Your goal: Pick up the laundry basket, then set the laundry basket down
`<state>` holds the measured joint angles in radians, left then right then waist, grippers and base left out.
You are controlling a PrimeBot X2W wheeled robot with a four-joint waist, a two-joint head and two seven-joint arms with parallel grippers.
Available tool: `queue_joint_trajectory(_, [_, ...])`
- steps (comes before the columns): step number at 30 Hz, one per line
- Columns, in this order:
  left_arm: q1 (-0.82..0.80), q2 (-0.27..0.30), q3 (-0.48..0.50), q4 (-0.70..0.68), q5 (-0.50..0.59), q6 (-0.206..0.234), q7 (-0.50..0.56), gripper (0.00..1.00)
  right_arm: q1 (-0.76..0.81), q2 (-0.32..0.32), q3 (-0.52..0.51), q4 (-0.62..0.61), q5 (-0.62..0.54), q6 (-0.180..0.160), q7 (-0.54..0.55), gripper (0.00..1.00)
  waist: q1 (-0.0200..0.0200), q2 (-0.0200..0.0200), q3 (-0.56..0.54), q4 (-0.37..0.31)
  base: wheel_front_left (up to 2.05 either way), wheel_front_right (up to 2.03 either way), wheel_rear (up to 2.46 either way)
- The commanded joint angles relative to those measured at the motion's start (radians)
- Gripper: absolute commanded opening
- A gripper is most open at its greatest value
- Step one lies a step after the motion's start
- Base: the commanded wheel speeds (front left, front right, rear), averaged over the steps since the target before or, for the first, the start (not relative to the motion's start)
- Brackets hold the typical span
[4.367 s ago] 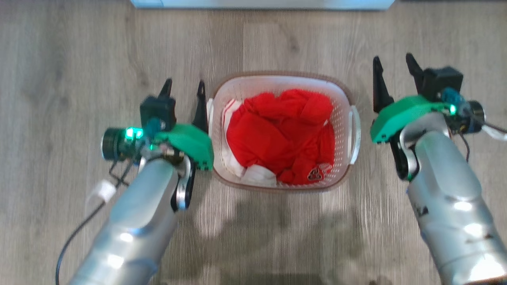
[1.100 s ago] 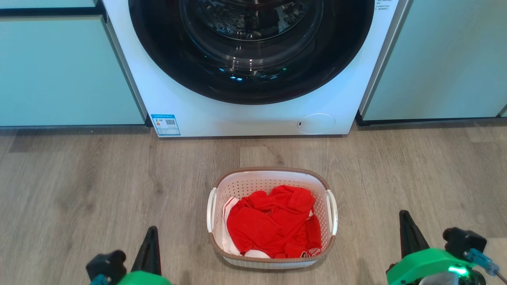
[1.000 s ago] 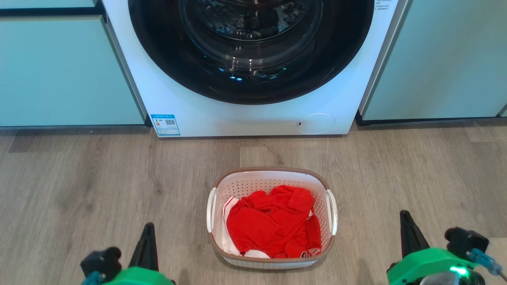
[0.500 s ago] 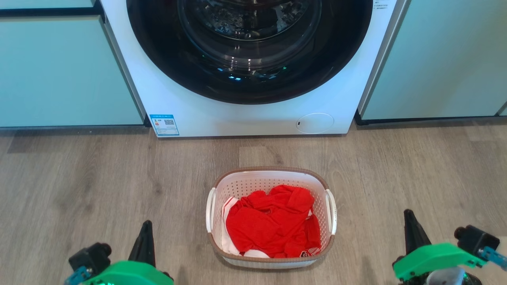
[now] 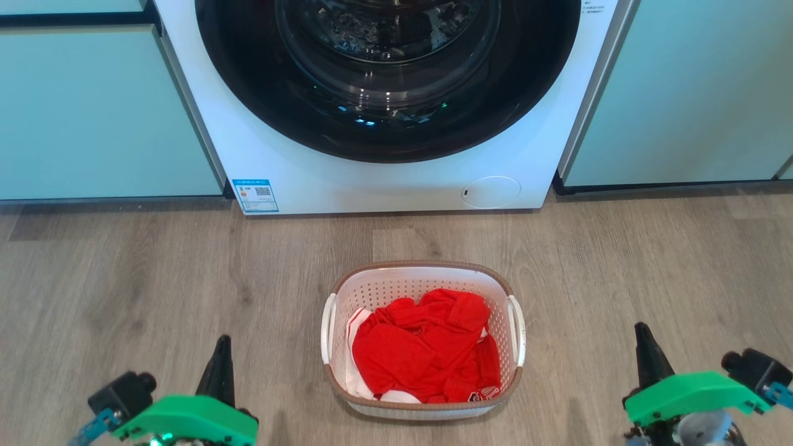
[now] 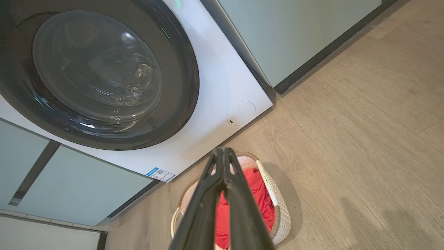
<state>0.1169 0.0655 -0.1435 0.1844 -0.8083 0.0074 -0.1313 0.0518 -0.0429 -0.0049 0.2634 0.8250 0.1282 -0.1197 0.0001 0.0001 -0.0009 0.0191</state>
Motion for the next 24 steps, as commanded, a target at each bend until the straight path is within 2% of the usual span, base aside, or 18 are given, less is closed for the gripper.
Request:
queue_joint_trajectory(1, [-0.052,0.017,0.031,-0.024,-0.02,-0.009,0.004,0.0,-0.054,-0.02,0.0,-0.03,0.021,0.001,0.003,0.0,0.0,-0.0001,0.0,0.0,0.0,0.0,0.0])
queue_joint_trajectory(24, [-0.106,0.019,0.087,0.002,-0.288,-0.051,0.068,0.0,-0.087,-0.024,-0.024,-0.027,0.278,0.002,0.069,0.0,-0.0001,-0.0001,0.001,-0.006,0.0,0.0,0.0])
